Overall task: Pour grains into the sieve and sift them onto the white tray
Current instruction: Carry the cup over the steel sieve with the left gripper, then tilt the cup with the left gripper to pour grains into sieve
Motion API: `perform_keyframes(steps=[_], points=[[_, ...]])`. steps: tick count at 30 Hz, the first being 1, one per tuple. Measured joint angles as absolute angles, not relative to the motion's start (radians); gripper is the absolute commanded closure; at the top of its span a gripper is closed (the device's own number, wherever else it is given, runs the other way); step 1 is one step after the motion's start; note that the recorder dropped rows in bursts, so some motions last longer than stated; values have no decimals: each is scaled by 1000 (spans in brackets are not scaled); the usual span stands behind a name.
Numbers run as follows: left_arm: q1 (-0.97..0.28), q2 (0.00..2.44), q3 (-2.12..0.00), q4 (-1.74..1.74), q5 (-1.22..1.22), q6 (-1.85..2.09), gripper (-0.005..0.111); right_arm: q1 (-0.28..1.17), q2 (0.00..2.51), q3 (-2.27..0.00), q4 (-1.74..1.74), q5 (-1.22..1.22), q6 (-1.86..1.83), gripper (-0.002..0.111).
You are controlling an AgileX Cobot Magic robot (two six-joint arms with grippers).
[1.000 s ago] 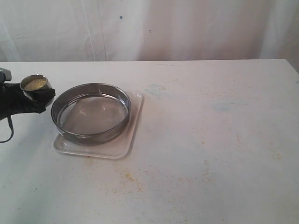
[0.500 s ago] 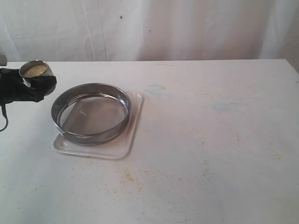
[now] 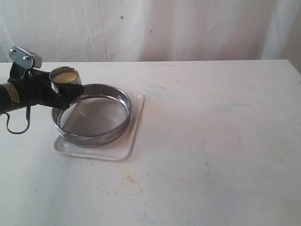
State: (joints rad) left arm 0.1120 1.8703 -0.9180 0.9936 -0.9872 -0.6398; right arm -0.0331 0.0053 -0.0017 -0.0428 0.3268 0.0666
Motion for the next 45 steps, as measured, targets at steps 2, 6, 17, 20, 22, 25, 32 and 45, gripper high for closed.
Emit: perform_keyframes(steps=[2, 6, 17, 20, 22, 25, 32, 45], points=[[110, 1870, -918, 994, -972, -642, 107, -33, 5, -2, -43, 327, 67, 108], [105, 1859, -930, 1038, -923, -660, 107, -33, 5, -2, -43, 327, 67, 108], [28, 1833, -1098, 1334, -742, -879, 107, -33, 5, -2, -43, 327, 67, 108], [23, 1831, -1108, 1357, -709, -903, 107, -33, 5, -2, -43, 327, 67, 108], [23, 1831, -1108, 1392, -692, -912, 107, -33, 5, -2, -43, 327, 67, 108], [23, 1831, -1108, 1450, -670, -936, 107, -33, 5, -2, -43, 327, 67, 108], [18, 1831, -1108, 1557, -616, -956, 107, -33, 5, -2, -43, 327, 67, 108], [-89, 1831, -1108, 1725, -409, -946, 107, -33, 5, -2, -43, 327, 67, 108]])
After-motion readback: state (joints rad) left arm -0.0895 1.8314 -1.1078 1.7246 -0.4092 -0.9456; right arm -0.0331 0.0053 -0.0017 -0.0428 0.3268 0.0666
